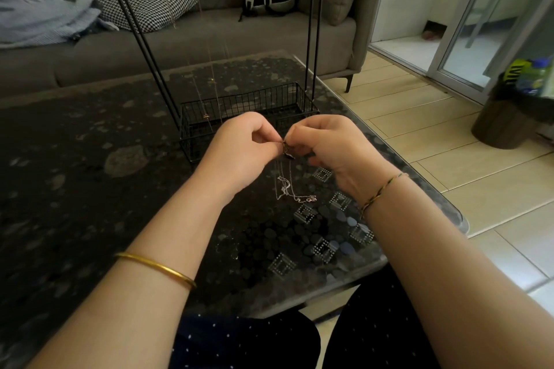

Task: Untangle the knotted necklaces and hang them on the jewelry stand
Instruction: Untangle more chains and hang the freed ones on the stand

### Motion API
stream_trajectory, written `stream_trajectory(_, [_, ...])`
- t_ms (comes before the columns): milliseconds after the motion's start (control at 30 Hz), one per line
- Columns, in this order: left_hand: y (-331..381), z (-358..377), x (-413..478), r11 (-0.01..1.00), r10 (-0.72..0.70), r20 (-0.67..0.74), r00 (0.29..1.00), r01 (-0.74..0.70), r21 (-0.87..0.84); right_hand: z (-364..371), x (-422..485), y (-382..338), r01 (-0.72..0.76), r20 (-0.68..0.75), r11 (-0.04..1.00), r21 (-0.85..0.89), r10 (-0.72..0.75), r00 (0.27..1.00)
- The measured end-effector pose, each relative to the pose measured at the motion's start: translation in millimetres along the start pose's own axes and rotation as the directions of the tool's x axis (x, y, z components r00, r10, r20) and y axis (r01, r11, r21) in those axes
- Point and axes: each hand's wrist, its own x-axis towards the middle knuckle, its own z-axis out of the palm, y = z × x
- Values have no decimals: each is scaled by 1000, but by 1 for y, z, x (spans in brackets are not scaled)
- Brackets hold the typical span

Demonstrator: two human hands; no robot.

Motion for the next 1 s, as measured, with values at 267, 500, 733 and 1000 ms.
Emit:
stream_trajectory(267, [3, -2, 1, 975, -133, 45, 990, 139, -172, 2, 4, 4, 54, 12, 997, -55, -53, 999])
stream_trajectory(500, [-1, -1, 0, 971, -153, 121, 981, 172, -169, 1, 5, 6, 83, 9, 993, -81, -82, 997])
stream_trajectory(733, [0, -1, -1, 988, -105, 43, 993, 109, -108, 1, 4, 6, 177, 19, 969, -174, -176, 984])
stream_trajectory(1000, [0, 0, 0, 986, -128, 20, 992, 130, -109, 4, 5, 6, 203, 30, 953, -223, -202, 979])
